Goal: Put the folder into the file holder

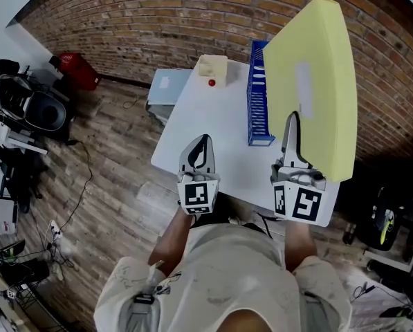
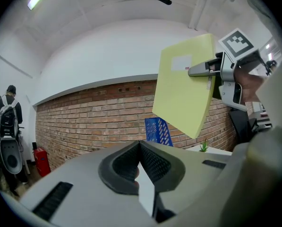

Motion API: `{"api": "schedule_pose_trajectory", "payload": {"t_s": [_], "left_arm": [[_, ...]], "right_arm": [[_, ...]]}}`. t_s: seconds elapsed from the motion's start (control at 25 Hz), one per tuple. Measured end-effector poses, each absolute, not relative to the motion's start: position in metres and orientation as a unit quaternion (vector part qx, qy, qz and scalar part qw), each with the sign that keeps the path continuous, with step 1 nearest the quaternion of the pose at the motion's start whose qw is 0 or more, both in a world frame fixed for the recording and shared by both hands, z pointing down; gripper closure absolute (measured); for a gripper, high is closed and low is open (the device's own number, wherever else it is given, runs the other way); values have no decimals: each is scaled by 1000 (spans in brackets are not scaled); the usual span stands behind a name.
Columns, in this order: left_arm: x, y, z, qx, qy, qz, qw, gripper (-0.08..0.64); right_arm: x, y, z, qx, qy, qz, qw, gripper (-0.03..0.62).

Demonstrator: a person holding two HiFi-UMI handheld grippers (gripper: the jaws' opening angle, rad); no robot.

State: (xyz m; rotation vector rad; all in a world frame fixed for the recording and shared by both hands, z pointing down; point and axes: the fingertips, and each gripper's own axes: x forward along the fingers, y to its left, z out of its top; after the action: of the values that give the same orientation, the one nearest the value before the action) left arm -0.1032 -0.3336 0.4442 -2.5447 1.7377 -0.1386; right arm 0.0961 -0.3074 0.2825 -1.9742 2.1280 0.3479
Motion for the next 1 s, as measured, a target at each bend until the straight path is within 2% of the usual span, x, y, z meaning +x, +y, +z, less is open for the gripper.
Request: {"api": "schedule_pose_trajectory", "payload": {"t_s": [1.0], "left_arm": [[-111,-369,493,-831,549,-90,-22,552]], "right_arm": [[86,-368,373,-683,729,34,26,433]]}}
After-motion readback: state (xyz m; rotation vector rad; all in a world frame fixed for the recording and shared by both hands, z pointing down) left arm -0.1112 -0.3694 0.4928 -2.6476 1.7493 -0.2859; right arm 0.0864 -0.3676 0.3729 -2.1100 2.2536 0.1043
